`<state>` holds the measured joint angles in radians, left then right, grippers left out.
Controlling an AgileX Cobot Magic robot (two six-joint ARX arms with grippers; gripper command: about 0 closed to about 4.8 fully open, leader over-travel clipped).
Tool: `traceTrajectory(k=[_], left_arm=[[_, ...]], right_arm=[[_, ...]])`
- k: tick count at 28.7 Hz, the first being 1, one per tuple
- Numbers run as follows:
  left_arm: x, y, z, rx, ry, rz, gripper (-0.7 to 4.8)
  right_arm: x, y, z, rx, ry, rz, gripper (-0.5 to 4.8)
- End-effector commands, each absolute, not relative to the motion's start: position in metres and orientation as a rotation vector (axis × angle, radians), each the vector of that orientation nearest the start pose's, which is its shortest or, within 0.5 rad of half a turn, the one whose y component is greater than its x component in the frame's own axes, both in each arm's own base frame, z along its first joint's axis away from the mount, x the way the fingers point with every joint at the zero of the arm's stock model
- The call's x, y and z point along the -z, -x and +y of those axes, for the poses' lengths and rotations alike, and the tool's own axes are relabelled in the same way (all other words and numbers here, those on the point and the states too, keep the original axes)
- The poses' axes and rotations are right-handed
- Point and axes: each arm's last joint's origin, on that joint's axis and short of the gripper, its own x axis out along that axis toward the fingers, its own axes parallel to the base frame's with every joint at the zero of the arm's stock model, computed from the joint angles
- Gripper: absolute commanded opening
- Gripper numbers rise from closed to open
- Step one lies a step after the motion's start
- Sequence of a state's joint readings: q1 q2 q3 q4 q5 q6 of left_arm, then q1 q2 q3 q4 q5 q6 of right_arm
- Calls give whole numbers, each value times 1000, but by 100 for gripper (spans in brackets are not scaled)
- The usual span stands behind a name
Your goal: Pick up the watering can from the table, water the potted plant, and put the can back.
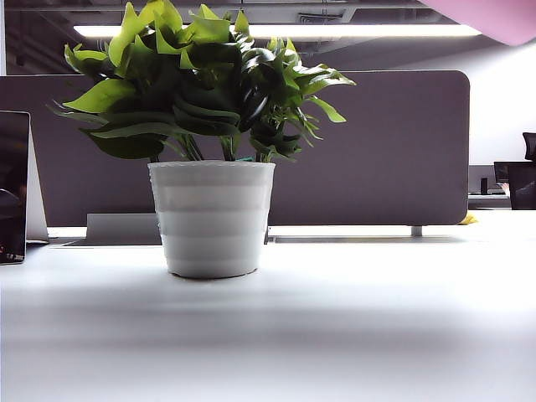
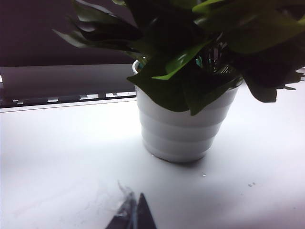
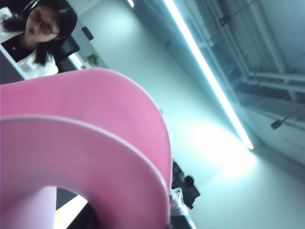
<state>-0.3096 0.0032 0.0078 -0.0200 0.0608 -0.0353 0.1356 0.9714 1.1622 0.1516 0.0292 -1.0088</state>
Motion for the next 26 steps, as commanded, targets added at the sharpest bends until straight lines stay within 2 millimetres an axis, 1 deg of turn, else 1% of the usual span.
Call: traceTrajectory(k=[1, 6, 16, 26], left_arm=[[-165, -92, -31, 370, 33, 15, -5], [-165, -92, -31, 370, 33, 15, -5], [-165, -92, -31, 370, 33, 15, -5], [-165, -92, -31, 370, 33, 15, -5]], right_arm=[[-474, -182, 24, 135, 976, -480, 75], [-474, -182, 24, 136, 981, -478, 75], [-474, -182, 29, 140, 1065, -486, 75], [-474, -182, 29, 148, 1071, -488, 75]])
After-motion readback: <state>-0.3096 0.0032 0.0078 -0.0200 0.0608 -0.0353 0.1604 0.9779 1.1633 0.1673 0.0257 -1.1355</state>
